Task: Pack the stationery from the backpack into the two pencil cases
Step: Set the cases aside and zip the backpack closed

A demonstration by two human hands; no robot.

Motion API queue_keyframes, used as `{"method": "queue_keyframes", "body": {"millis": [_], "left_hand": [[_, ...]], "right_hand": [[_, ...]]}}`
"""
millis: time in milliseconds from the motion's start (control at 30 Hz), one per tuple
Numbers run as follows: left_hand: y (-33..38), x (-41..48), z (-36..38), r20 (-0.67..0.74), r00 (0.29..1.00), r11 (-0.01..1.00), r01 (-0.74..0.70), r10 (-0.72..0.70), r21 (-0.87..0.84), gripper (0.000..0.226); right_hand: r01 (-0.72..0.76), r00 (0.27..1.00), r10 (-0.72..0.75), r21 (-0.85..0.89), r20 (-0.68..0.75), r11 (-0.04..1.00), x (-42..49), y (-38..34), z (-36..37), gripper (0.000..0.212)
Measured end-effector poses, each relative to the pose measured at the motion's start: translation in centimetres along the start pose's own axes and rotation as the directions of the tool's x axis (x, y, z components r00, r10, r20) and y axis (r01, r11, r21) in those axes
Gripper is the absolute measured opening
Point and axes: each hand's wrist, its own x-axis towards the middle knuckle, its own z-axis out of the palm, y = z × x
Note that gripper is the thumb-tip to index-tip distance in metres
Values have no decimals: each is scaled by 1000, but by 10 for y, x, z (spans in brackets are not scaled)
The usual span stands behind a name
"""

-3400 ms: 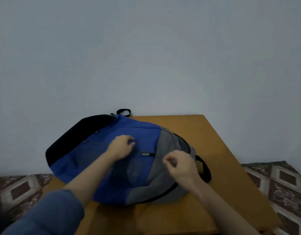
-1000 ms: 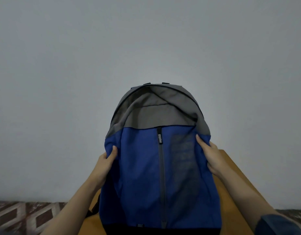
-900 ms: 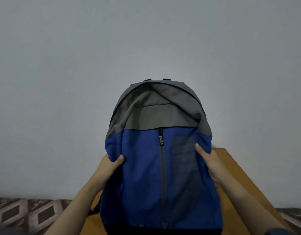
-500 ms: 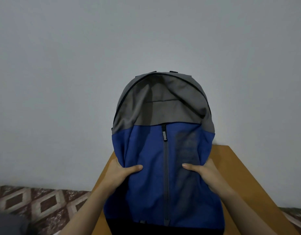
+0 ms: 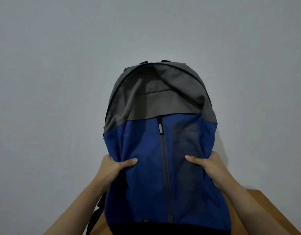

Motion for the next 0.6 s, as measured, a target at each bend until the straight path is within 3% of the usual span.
{"method": "queue_keyframes", "body": {"millis": [133, 300, 400, 500, 600], "left_hand": [[-13, 48, 6, 12, 1000, 1000, -5, 5, 22, 53], [-27, 87, 8, 5, 999, 999, -46, 45, 18, 33], [-43, 99, 9, 4, 999, 999, -47, 47, 25, 43], [-75, 103, 13, 44, 999, 998, -14, 12, 66, 48], [-105, 102, 21, 61, 997, 994, 49, -55, 94, 33]], "right_hand": [[-9, 1000, 9, 33, -16, 999, 43, 23, 1, 29], [-4, 1000, 4, 56, 8, 998, 75, 48, 2, 32], [-16, 1000, 16, 49, -9, 999, 86, 62, -1, 31], [-55, 998, 56, 37, -34, 998, 92, 88, -8, 29], [-105, 992, 108, 56, -62, 993, 91, 114, -13, 24]]}}
